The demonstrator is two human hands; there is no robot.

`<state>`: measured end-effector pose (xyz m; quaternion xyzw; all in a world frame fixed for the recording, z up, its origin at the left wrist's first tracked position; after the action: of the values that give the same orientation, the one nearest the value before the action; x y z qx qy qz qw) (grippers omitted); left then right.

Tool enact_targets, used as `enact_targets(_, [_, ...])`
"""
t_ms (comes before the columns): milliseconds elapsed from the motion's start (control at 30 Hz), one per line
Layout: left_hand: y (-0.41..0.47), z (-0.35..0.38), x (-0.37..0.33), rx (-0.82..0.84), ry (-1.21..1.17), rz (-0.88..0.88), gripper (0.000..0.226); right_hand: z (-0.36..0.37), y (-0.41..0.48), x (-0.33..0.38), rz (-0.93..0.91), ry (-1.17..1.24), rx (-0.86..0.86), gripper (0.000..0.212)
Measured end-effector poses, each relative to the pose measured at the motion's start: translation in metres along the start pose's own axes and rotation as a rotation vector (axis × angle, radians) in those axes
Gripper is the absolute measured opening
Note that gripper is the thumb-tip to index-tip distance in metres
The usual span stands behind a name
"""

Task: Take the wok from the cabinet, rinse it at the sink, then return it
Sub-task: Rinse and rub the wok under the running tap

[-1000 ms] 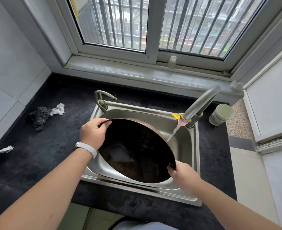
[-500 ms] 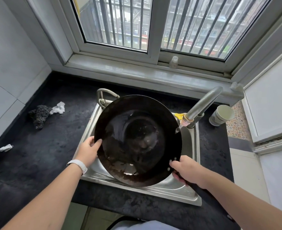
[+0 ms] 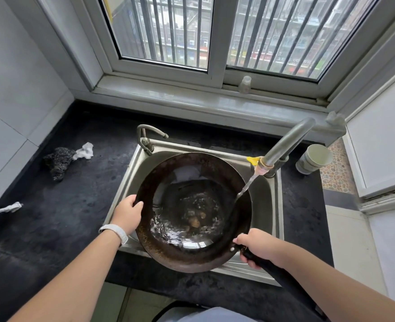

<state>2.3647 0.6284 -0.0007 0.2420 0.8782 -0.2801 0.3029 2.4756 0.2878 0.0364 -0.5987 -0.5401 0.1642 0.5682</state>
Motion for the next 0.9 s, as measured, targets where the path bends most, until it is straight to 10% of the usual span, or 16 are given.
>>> enact_targets(900, [-0.040, 0.056, -0.042, 0.130, -0.007, 0.032, 0.021, -0.037, -0.016, -0.076, -0.091, -0.094, -0.075, 0.054])
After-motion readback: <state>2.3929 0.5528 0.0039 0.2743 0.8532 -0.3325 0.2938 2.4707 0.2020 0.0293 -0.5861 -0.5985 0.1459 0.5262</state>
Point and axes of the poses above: each hand's wrist, its own y-axis towards the middle knuckle, its own z-axis out of the palm, x = y × z, the point moved 3 cm from there along y, towards the middle knuckle, and after that the axes turned 8 degrees about -x, right-handed, at the moved point
